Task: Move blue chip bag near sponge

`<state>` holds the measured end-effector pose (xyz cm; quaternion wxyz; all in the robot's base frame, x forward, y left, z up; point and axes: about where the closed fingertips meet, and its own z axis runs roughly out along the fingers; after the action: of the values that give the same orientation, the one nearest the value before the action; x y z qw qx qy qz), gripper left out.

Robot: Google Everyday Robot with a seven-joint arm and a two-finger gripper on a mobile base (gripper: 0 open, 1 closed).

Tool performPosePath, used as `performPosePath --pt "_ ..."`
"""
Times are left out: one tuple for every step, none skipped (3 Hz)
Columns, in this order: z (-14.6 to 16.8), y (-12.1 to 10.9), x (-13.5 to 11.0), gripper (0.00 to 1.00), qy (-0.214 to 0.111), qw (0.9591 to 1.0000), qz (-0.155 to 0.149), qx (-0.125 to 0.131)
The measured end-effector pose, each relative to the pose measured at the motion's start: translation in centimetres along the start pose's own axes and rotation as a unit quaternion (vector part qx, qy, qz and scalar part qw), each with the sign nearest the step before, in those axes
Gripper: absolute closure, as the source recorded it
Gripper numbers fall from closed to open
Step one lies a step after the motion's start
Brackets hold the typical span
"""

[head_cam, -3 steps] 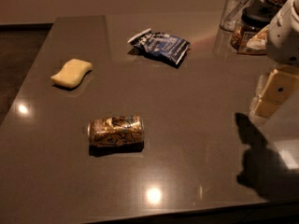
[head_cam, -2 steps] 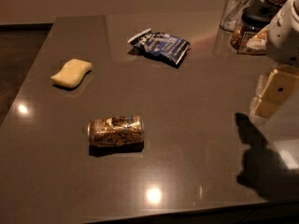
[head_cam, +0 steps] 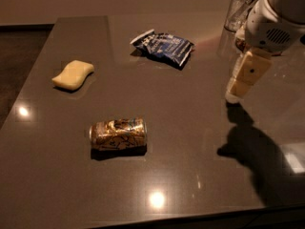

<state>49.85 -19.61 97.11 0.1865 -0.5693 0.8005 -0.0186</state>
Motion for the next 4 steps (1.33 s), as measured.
performPosePath --pt "2.5 -3.1 -2.5 0.0 -0.02 0.9992 0.032 0.012" --pt "6.3 -7.4 -5.1 0.0 -0.034 0.9958 0.078 0.035" --pt "8.4 -9.9 -6.5 0.0 -0.038 0.9931 0.101 0.046" --pt "11.2 -12.8 -6.7 0.0 -0.039 0.9886 0.136 0.051"
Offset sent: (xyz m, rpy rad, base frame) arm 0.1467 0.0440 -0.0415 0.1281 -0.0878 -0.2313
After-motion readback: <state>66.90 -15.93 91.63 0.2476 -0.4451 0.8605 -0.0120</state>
